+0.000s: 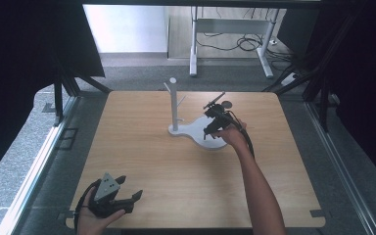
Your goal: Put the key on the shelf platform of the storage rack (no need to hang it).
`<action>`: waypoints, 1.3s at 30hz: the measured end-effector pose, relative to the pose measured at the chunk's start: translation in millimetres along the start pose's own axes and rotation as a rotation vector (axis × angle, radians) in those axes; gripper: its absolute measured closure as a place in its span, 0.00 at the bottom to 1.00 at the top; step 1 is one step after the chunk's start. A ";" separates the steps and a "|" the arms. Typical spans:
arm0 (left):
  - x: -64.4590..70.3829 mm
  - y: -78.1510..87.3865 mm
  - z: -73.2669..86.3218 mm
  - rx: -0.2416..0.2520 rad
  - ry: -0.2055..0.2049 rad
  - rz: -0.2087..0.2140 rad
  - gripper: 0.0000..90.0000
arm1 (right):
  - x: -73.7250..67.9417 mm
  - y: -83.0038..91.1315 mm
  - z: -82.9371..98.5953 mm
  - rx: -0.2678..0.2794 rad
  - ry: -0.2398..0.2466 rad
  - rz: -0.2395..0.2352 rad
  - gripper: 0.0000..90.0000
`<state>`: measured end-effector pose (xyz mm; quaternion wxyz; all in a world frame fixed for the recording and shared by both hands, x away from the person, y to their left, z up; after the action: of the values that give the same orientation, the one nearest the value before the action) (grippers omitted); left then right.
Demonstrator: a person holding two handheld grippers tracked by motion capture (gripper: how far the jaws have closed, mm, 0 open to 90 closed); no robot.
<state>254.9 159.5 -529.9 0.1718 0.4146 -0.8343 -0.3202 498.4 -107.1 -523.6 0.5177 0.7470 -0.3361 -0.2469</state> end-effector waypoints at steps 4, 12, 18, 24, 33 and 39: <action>-0.3 0.0 0.2 -0.001 0.001 0.000 0.28 | 5.0 -4.5 0.0 -0.006 -0.013 0.004 0.75; 0.0 0.5 -0.3 0.001 -0.002 -0.001 0.28 | 12.7 -9.4 2.4 -0.018 -0.036 0.011 0.75; 0.5 0.1 -0.2 0.001 -0.003 -0.001 0.28 | 12.0 -14.0 1.1 -0.022 -0.029 0.020 0.75; 0.7 -0.2 -0.2 0.000 -0.003 0.001 0.28 | 14.0 -19.4 1.8 -0.030 -0.031 0.022 0.75; -0.2 -0.6 0.3 -0.001 -0.002 0.000 0.28 | 22.3 -33.5 10.1 -0.047 -0.051 0.029 0.75; 1.5 -1.9 0.3 -0.002 -0.003 0.001 0.28 | 26.7 -36.0 12.0 -0.031 -0.074 0.031 0.75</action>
<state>254.9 157.5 -531.4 0.1711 0.4133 -0.8345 -0.3218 516.2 -126.1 -562.0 0.5201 0.7241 -0.3626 -0.2714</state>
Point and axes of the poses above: each handheld gripper's, and its own axes: y roughly backward along the jaws, z roughly out of its underside, x roughly to its right, the point moved 9 cm from there along -y, roughly forward along the jaws, and after that the axes turned 6 degrees about -x, right-handed, at the moved point
